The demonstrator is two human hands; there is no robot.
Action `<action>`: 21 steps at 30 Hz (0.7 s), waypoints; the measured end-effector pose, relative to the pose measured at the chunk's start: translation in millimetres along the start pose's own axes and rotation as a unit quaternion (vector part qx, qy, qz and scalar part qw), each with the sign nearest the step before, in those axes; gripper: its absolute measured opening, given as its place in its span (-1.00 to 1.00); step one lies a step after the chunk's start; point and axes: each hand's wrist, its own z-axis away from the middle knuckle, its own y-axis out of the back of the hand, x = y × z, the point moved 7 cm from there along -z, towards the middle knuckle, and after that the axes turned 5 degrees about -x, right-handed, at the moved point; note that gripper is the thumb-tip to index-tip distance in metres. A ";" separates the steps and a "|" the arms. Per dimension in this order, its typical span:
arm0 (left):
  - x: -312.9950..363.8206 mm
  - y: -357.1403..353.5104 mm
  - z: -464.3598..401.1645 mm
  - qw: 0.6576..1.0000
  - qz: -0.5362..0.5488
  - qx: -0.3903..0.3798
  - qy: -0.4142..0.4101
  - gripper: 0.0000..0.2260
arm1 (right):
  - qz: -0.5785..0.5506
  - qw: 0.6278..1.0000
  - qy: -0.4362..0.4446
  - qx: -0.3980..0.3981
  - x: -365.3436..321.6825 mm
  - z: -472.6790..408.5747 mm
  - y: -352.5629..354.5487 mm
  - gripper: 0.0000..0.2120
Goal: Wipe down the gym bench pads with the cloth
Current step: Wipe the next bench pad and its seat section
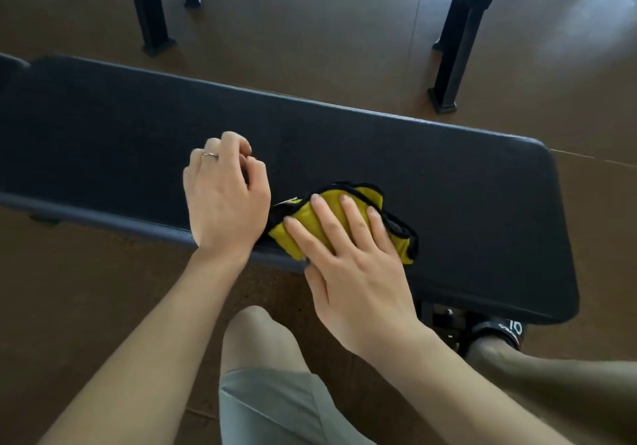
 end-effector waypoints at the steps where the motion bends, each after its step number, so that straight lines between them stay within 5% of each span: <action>1: -0.3 -0.3 0.2 1.000 -0.007 0.000 -0.003 -0.79 | 0.002 1.000 0.001 0.004 -0.8 -4.2 0.8 -0.47; 6: -4.1 -6.5 -4.5 0.999 0.008 -0.042 -0.006 -0.64 | 0.003 1.000 -0.021 0.021 29.2 5.5 5.5 -0.52; 11: -14.6 3.1 -5.3 0.984 -0.079 -0.071 -0.141 -0.62 | 0.040 0.998 -0.057 -0.004 77.4 46.4 8.5 -0.50; 18: -39.6 15.1 -10.4 0.997 -0.004 -0.022 -0.081 -0.63 | 0.080 0.971 0.223 -0.034 -3.8 -42.1 5.5 -0.48; 21: -48.3 20.3 -8.5 0.997 0.027 -0.007 -0.070 -0.60 | 0.077 0.970 0.230 -0.023 -36.6 -80.5 3.9 -0.49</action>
